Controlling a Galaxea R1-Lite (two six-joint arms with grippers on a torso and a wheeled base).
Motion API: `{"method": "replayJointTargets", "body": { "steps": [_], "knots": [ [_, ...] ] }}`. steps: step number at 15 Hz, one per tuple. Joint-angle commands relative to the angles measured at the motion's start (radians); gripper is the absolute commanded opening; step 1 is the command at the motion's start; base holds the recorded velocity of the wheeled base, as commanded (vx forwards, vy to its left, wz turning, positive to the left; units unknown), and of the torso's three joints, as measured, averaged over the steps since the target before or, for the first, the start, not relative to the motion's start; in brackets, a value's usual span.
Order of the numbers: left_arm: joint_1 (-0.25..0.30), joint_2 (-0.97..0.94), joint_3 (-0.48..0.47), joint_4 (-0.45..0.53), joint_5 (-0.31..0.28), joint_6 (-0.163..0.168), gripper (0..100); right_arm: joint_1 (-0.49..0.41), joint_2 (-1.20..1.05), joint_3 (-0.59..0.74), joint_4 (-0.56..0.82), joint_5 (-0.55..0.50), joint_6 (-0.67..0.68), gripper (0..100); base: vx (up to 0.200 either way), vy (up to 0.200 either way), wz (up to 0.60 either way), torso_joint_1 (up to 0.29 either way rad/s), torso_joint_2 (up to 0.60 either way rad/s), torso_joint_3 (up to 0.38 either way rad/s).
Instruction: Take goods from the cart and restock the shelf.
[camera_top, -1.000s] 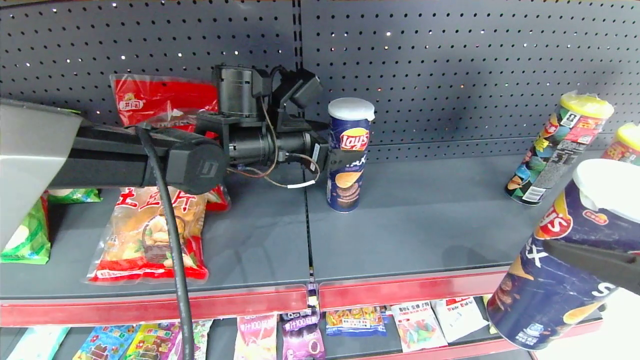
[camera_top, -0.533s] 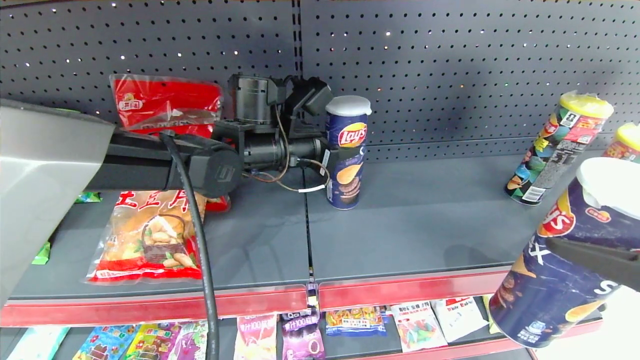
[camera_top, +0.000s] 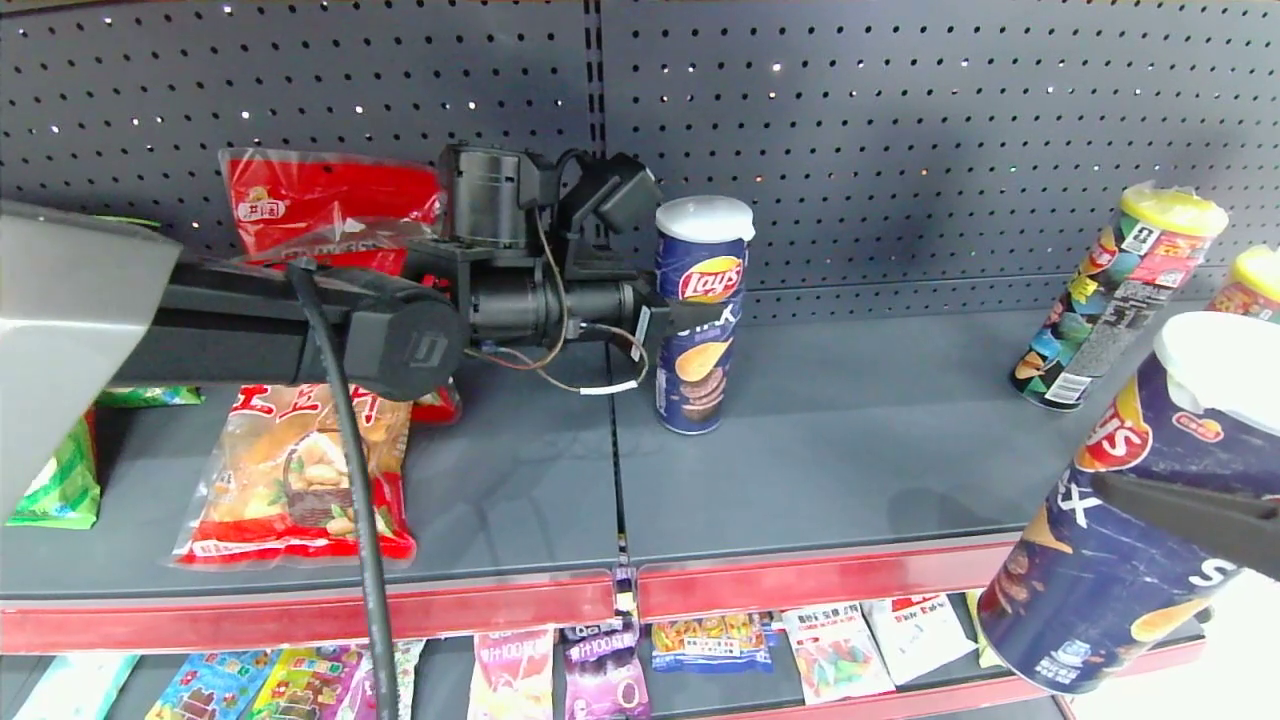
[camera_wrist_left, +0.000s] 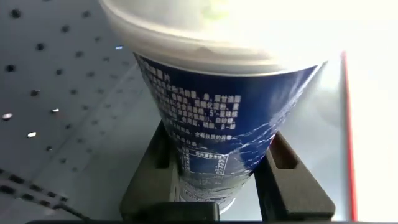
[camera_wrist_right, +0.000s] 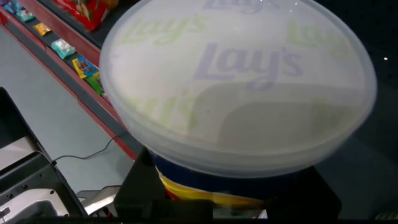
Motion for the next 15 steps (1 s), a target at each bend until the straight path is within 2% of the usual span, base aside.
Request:
{"method": "replayJointTargets", "body": {
  "steps": [1, 2, 3, 8, 11, 15],
  "knots": [
    [-0.005, -0.072, 0.057, 0.001, -0.017, 0.001, 0, 0.0, 0.001, 0.0, 0.0, 0.001, 0.0, 0, 0.0, 0.0, 0.0, 0.0, 0.0, 0.0],
    [-0.005, -0.072, 0.057, 0.001, -0.017, 0.001, 0, 0.0, 0.001, 0.0, 0.0, 0.001, 0.0, 0, 0.0, 0.0, 0.0, 0.0, 0.0, 0.0],
    [-0.058, -0.172, 0.2, -0.002, -0.02, 0.001, 0, 0.0, 0.003, -0.002, -0.001, 0.004, 0.0, 0, 0.0, 0.0, 0.0, 0.0, 0.0, 0.0],
    [-0.127, -0.26, 0.384, -0.012, -0.012, 0.001, 0, 0.0, 0.009, -0.006, -0.001, 0.005, 0.0, 0, 0.0, 0.0, 0.0, 0.0, 0.0, 0.0],
    [-0.129, -0.26, 0.433, -0.092, -0.003, -0.004, 0, 0.0, 0.01, -0.008, -0.001, 0.005, 0.0, 0, 0.0, 0.0, 0.0, 0.0, 0.0, 0.0],
    [-0.129, -0.26, 0.439, -0.094, -0.003, -0.004, 0, 0.0, 0.012, -0.006, -0.001, 0.005, 0.0, 0, 0.0, 0.0, 0.0, 0.0, 0.0, 0.0]
  ]
}}
